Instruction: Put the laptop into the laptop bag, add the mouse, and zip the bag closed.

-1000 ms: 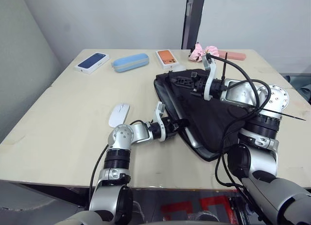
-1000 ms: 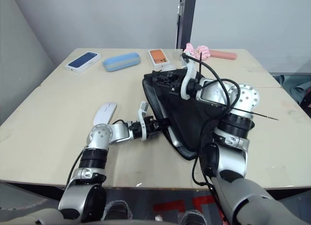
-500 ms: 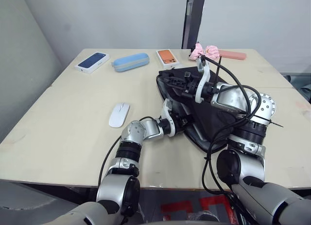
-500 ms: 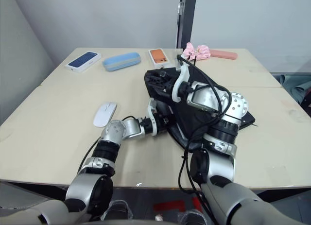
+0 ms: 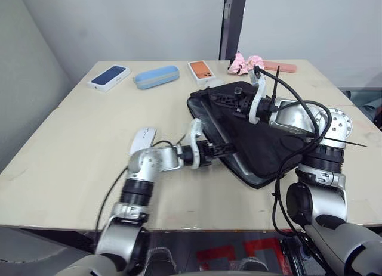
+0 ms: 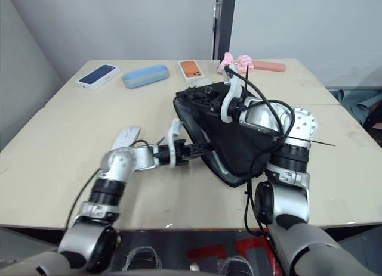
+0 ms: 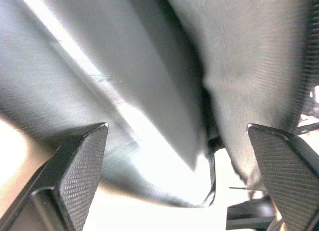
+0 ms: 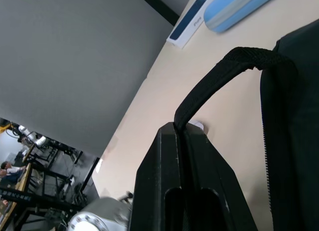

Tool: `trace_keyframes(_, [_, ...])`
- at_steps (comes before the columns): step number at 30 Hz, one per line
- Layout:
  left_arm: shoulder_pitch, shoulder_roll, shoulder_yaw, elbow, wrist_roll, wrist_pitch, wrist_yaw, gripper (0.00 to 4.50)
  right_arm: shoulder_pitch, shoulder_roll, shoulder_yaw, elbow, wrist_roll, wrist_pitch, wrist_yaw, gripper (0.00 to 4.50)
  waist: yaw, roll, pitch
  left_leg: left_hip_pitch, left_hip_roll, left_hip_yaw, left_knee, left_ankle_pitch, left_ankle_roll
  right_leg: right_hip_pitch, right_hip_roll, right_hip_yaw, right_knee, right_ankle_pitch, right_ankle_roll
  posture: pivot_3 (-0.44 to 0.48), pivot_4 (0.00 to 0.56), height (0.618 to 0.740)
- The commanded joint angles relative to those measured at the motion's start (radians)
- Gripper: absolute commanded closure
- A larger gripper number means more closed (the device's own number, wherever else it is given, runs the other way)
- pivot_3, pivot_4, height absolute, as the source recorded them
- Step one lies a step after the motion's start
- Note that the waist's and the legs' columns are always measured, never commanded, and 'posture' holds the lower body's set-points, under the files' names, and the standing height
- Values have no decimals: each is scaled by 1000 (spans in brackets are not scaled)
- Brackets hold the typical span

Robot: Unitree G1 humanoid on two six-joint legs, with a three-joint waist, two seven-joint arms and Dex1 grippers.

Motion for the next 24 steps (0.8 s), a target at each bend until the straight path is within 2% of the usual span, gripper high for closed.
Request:
trace_keyframes(1, [38, 94, 26, -145, -32, 27, -52, 27, -32, -56, 34, 11, -31, -26, 92, 4500, 2, 0, 0, 0, 0, 0, 0, 0, 0, 0, 0, 0, 0, 0, 0, 0, 150, 740])
trace_keyframes(4, [80, 194, 102, -259, -111, 80, -81, 27, -41, -133, 95, 45, -125, -47, 219, 4500, 3, 0, 0, -2, 0, -1, 2, 0, 0, 0, 0, -1, 0, 0, 0, 0, 150, 740])
trace_keyframes(11, [162, 330, 230, -416, -189, 107, -61, 27, -67, -278, 234, 196, -377, -185, 536, 4500, -1, 0, 0, -5, 0, -2, 4, 0, 0, -3, 0, -1, 2, 0, 0, 0, 150, 740])
trace_keyframes(13, [211, 406, 309, -479, -249, 141, -73, 27, -45, -316, 330, 252, -503, -279, 656, 4500, -6, -1, 0, -5, 0, -2, 5, 0, 0, -4, 0, -1, 2, 0, -1, 0, 150, 740])
trace_keyframes(15, [242, 467, 368, -498, -286, 157, -76, 27, -18, -331, 416, 289, -607, -363, 752, 4500, -7, -1, 0, -6, 0, -2, 5, 0, 0, -4, 0, -2, 2, -1, -1, 0, 150, 740])
trace_keyframes(18, [265, 527, 422, -496, -309, 149, -71, 27, -1, -326, 473, 306, -693, -426, 844, 4500, -3, -1, -1, -7, 0, -2, 6, 0, 0, -5, 0, -2, 2, -1, -2, 0, 150, 740])
trace_keyframes(22, [342, 617, 475, -498, -278, 93, -120, 27, 35, -310, 529, 283, -786, -500, 915, 4500, -10, -1, -1, -7, 0, -2, 9, 0, 1, -5, -1, -2, 2, -2, -5, 0, 150, 740])
trace_keyframes(24, [382, 652, 490, -492, -243, 43, -144, 27, 56, -297, 537, 264, -816, -518, 929, 4500, -13, -1, -1, -6, 0, -2, 9, 0, 1, -5, -1, -2, 2, -6, -10, 0, 150, 740])
